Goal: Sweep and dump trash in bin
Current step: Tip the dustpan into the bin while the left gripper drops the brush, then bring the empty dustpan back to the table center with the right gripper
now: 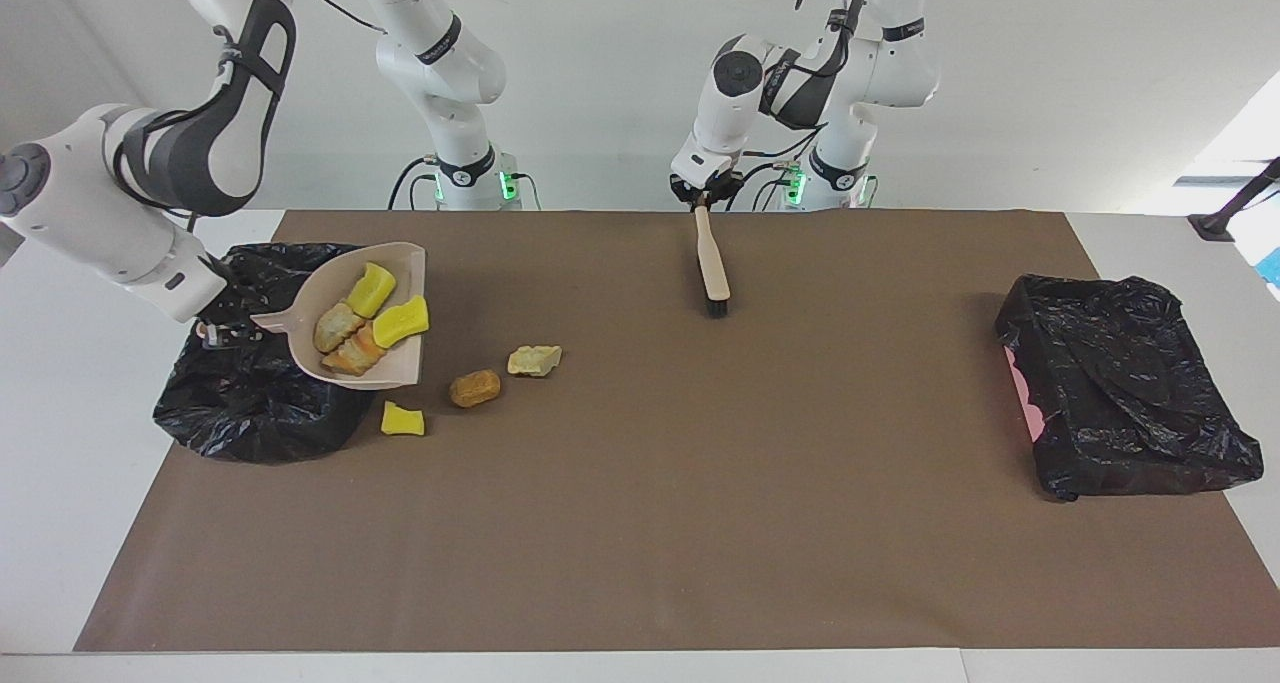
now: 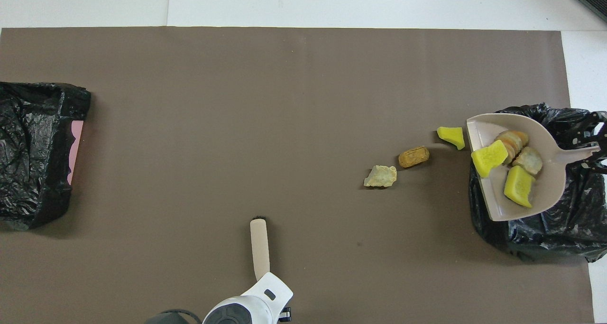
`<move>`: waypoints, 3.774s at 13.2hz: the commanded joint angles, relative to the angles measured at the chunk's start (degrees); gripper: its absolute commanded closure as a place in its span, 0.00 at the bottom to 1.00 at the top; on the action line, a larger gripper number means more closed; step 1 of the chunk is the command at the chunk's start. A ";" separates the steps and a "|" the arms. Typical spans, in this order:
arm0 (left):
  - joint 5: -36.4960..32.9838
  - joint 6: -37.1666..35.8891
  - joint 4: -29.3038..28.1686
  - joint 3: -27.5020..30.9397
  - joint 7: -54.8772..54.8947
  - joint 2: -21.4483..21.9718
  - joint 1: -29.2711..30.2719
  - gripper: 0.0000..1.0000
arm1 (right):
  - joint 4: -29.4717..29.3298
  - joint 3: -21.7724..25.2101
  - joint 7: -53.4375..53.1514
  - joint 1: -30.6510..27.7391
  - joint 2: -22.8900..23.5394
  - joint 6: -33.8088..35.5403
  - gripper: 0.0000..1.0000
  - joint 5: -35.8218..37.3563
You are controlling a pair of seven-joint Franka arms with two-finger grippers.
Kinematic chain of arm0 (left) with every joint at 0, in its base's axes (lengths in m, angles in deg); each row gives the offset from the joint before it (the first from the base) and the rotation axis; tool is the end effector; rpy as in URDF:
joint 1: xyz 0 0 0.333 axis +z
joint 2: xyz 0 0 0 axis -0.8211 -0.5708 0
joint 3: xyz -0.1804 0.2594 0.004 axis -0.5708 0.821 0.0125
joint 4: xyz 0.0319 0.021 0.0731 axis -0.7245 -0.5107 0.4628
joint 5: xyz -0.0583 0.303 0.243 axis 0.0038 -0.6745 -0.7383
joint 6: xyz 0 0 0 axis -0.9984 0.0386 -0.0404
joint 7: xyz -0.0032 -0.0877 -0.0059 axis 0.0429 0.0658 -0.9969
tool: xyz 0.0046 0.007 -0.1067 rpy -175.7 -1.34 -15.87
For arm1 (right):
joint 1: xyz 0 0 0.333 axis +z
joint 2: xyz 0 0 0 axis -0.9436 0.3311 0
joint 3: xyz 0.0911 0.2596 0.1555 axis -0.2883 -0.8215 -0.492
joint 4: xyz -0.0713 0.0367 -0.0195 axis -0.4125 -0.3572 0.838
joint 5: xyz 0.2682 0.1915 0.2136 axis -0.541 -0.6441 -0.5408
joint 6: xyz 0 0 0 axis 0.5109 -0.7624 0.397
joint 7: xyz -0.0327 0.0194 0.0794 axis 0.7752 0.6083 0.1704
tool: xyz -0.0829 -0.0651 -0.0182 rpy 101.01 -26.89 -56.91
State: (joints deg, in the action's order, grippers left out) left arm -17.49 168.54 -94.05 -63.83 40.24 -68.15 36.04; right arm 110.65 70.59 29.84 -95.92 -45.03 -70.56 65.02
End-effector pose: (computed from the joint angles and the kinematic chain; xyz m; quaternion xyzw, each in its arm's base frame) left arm 0.2166 -0.3324 0.3403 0.9930 0.0108 -0.1159 0.0208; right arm 0.5744 -0.2276 0.4514 -0.6760 -0.7289 0.0160 0.1074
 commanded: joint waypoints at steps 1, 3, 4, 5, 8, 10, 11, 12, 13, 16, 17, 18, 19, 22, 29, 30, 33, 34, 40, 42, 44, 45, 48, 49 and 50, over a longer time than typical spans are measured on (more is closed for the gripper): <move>1.13 0.82 -0.83 -0.13 0.48 0.58 -0.45 0.67 | -0.12 -0.44 4.21 -3.21 -0.91 0.34 1.00 4.36; 1.04 0.73 -0.57 -0.05 0.83 0.06 -0.18 0.00 | -0.12 -0.45 5.10 -5.93 -1.35 -0.01 1.00 8.86; 0.78 0.82 0.48 0.04 2.74 -0.99 0.25 0.00 | -0.12 -0.44 4.93 -7.51 -1.44 -1.49 1.00 10.88; 0.08 0.82 2.66 0.22 5.37 -3.09 0.69 0.00 | -0.12 -0.44 4.84 -8.31 -1.44 -2.99 1.00 13.51; -10.51 0.73 12.67 0.57 6.19 -11.96 4.02 0.00 | 0.76 -0.53 4.13 -8.23 -3.45 -7.83 1.00 19.76; -17.65 0.47 19.44 3.18 6.19 -16.02 5.44 0.00 | 2.51 -0.53 3.00 -7.61 -4.94 -8.45 1.00 22.49; -20.99 -0.40 23.56 5.99 6.28 -18.21 4.75 0.00 | 4.52 -0.53 1.08 -6.22 -6.43 -9.84 1.00 25.20; -24.67 -2.67 28.21 8.02 6.28 -20.32 4.65 0.00 | 7.50 -0.53 -1.73 -4.20 -8.97 -11.51 1.00 28.18; -27.67 -5.74 33.13 9.61 6.45 -22.34 4.74 0.00 | 10.92 -0.53 -4.89 -2.79 -11.78 -12.83 1.00 31.43; -30.34 -9.98 42.83 17.95 10.91 -23.86 4.56 0.00 | 17.53 -0.62 -11.15 -0.32 -17.16 -14.86 1.00 37.52; -30.34 -11.82 44.50 20.58 14.94 -23.42 4.56 0.00 | 19.55 -0.53 -12.29 -0.58 -18.39 -16.52 1.00 38.49; -30.34 -14.45 46.61 23.22 19.07 -23.24 4.56 0.00 | 22.00 -0.45 -13.43 -1.19 -20.14 -18.97 1.00 40.50; -30.34 -17.95 49.76 25.33 22.59 -23.24 4.56 0.00 | 23.94 -0.44 -14.05 -2.76 -21.55 -21.35 1.00 42.69; -30.42 -25.88 56.72 32.10 31.56 -22.28 4.65 0.00 | 24.31 -0.53 -16.59 -4.53 -23.58 -24.88 1.00 50.25; -29.99 -36.27 62.98 38.98 42.83 -20.52 8.95 0.00 | 24.40 -1.32 -17.57 -0.59 -28.24 -22.87 1.00 50.28; -30.25 -37.05 63.33 39.07 43.54 -20.25 9.13 0.00 | 24.23 -1.32 -17.84 0.81 -28.33 -22.17 1.00 50.01; -30.25 -37.50 63.33 35.31 43.72 -19.64 12.46 0.00 | 22.91 -1.41 -19.67 6.70 -28.33 -16.21 1.00 46.16; -30.16 -37.50 63.33 34.42 43.72 -19.29 13.69 0.00 | 22.82 -1.41 -20.90 8.19 -28.25 -15.67 1.00 44.49; -29.90 -37.76 63.06 33.79 43.54 -18.49 13.97 0.00 | 23.43 -1.50 -28.36 14.09 -25.79 -11.80 1.00 26.57; -29.72 -37.76 62.54 34.05 43.19 -17.71 13.71 0.00 | 23.35 -1.41 -35.38 18.21 -24.21 -11.18 1.00 23.21; -29.72 -37.85 62.36 34.14 42.84 -17.44 13.79 0.00 | 23.09 -1.50 -43.29 21.82 -21.84 -11.18 1.00 20.33; -29.72 -37.85 62.36 34.14 42.84 -17.53 13.79 0.00 | 22.56 -1.41 -46.11 23.66 -19.48 -11.00 1.00 18.56; -29.72 -37.15 62.36 34.23 43.19 -17.53 13.88 0.00 | 18.71 -1.50 -59.89 29.19 -12.71 -11.35 1.00 13.01; -29.81 -37.24 62.36 34.67 43.19 -17.53 13.97 0.00 | 17.04 -1.50 -64.46 30.87 -11.30 -11.35 1.00 12.23; -29.90 -37.15 62.36 34.93 43.19 -17.53 13.97 0.00 | 15.89 -1.50 -68.25 32.54 -10.32 -11.96 1.00 11.26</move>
State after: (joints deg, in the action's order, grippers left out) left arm -46.82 131.77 -31.58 -28.79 83.21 -86.29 48.98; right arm 131.09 68.94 -32.33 -65.80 -58.36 -83.00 78.67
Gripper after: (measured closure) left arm 0.000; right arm 0.674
